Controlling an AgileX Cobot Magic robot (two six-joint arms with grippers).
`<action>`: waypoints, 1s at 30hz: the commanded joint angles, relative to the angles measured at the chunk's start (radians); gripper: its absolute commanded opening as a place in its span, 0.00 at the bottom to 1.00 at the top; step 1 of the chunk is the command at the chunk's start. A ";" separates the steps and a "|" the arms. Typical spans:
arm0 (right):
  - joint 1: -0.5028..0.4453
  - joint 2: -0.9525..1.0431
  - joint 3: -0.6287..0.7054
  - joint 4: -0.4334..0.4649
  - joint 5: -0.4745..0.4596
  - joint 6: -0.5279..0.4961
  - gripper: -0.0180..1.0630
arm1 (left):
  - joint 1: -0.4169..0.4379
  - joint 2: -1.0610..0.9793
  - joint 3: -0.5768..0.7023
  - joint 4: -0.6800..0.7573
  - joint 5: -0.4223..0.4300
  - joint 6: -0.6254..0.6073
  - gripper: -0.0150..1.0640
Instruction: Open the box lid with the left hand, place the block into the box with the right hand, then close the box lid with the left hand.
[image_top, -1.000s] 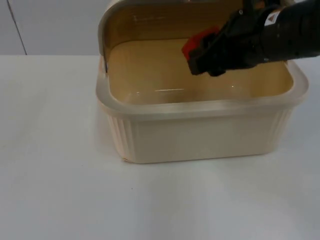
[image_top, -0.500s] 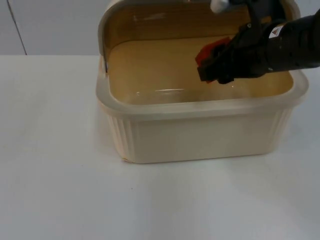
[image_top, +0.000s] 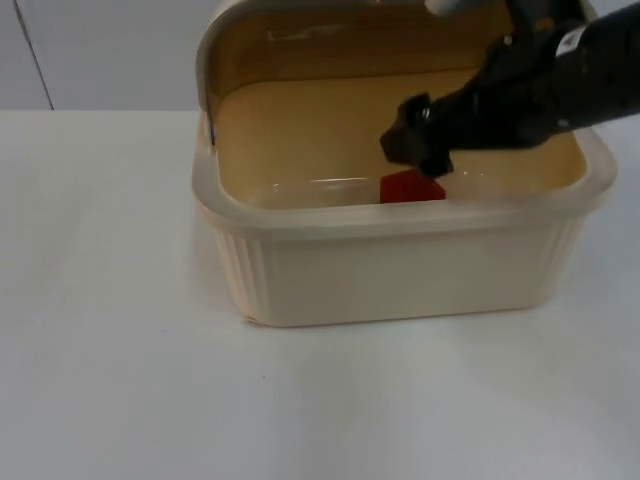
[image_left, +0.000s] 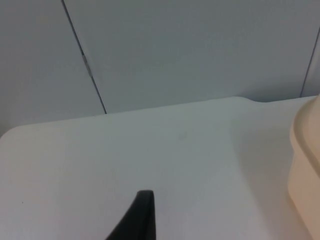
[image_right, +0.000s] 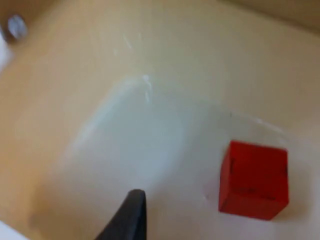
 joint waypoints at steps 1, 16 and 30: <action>-0.003 -0.045 0.001 -0.001 0.032 -0.006 0.98 | 0.003 -0.002 -0.006 -0.010 0.000 0.001 0.98; -0.003 -0.419 0.001 0.000 0.143 -0.008 0.98 | 0.003 -0.002 -0.006 -0.017 0.000 0.001 0.98; -0.247 -0.623 0.001 0.004 0.108 0.022 0.98 | 0.003 -0.002 -0.006 -0.017 0.000 0.001 0.98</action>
